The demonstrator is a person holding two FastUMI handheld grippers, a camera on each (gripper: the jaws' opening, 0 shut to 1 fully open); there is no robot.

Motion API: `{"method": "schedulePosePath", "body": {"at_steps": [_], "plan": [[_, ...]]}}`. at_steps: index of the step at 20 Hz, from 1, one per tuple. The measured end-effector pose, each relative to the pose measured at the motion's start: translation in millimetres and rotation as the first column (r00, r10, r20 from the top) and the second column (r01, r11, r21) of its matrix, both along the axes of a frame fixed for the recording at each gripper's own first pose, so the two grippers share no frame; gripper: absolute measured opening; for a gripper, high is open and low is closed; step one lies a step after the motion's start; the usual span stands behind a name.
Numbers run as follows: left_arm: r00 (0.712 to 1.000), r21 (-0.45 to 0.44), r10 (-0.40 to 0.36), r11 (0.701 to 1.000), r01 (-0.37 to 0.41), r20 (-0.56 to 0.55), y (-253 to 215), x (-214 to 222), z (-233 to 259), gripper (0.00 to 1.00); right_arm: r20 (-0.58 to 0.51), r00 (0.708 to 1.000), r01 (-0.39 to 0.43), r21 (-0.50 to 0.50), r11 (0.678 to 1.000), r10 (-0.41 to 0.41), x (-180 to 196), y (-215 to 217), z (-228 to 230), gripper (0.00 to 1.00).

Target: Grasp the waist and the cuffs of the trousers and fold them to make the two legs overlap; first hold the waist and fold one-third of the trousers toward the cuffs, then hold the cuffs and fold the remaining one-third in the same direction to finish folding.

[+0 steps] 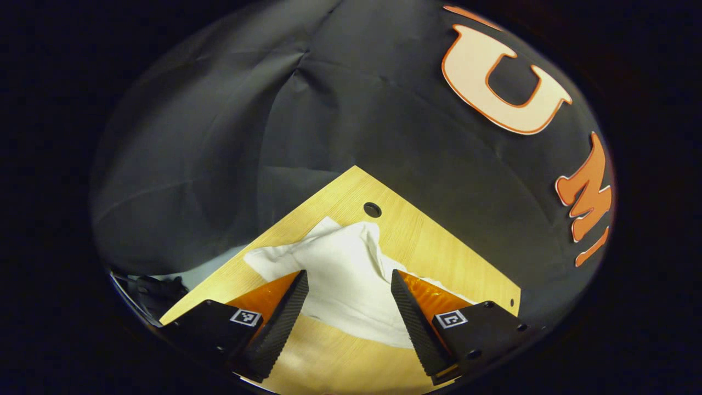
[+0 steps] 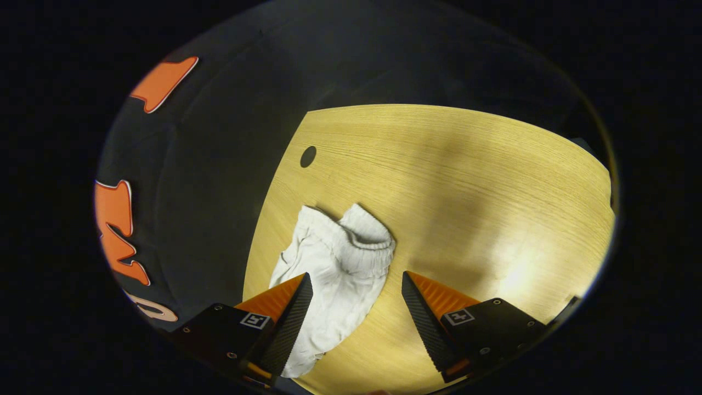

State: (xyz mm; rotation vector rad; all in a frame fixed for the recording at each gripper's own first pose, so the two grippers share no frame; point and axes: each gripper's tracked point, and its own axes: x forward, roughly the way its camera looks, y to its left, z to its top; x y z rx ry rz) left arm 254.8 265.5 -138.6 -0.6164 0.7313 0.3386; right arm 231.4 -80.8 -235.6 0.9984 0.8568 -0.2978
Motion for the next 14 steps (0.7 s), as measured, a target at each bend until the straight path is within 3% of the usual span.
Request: {"method": "schedulePosePath", "body": {"at_steps": [11, 12, 14], "plan": [[0.997, -0.038, 0.078, 0.996, -0.078, -0.008, -16, -31, -1, 0.99, -0.012, 1.000, -0.015, 0.056, 0.998, 0.016, 37, 7, -28, 0.98], [0.997, -0.038, 0.080, 0.996, -0.080, -0.007, -17, -34, -1, 1.00, -0.026, 1.000, -0.017, 0.047, 0.999, 0.018, 32, 4, -29, 0.95], [0.996, -0.033, 0.087, 0.996, -0.087, -0.013, -17, -38, 0, 1.00, -0.041, 0.999, -0.013, 0.039, 0.999, 0.014, 27, -3, -33, 0.74]]}}
